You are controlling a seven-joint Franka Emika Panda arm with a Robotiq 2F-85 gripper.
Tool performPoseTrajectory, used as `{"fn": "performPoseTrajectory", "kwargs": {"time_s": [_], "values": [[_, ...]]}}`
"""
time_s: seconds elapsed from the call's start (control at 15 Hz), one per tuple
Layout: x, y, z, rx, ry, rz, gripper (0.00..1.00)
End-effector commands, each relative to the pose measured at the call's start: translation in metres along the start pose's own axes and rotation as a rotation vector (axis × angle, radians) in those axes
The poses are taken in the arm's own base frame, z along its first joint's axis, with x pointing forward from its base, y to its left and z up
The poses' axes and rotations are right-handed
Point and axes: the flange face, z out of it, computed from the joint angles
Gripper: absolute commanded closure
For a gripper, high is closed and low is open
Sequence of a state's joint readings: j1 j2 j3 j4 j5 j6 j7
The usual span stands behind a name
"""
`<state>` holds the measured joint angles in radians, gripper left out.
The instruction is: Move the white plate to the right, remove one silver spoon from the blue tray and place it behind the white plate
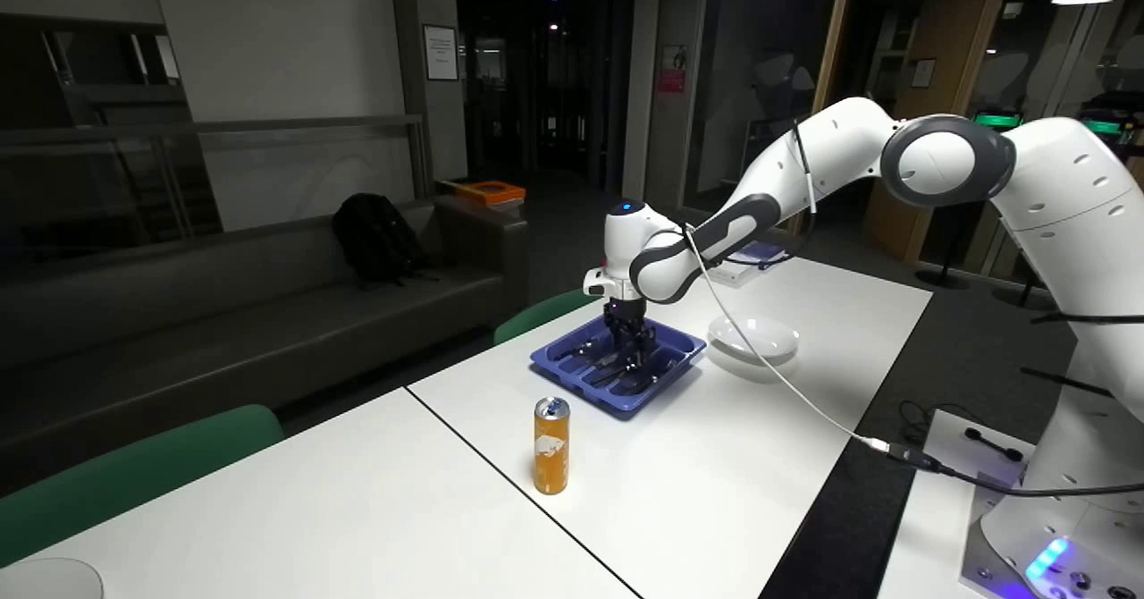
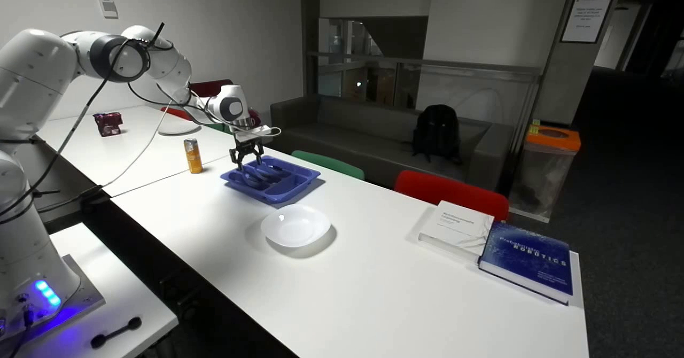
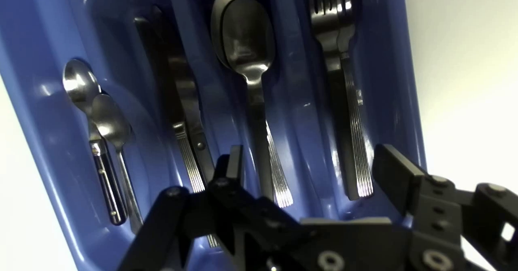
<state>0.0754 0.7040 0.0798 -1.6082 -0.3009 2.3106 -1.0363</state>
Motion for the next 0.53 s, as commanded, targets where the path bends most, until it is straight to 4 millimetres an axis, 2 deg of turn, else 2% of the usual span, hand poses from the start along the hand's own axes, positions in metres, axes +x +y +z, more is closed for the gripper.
{"fn": "performPoseTrajectory", "kwargs": {"time_s": [0.0,0.47], "values": [[-0.001,0.002,0.004,-0.003,0.030,-0.012,0.10],[0.001,0.004,0.022,0.022,0.035,-0.022,0.10]]}}
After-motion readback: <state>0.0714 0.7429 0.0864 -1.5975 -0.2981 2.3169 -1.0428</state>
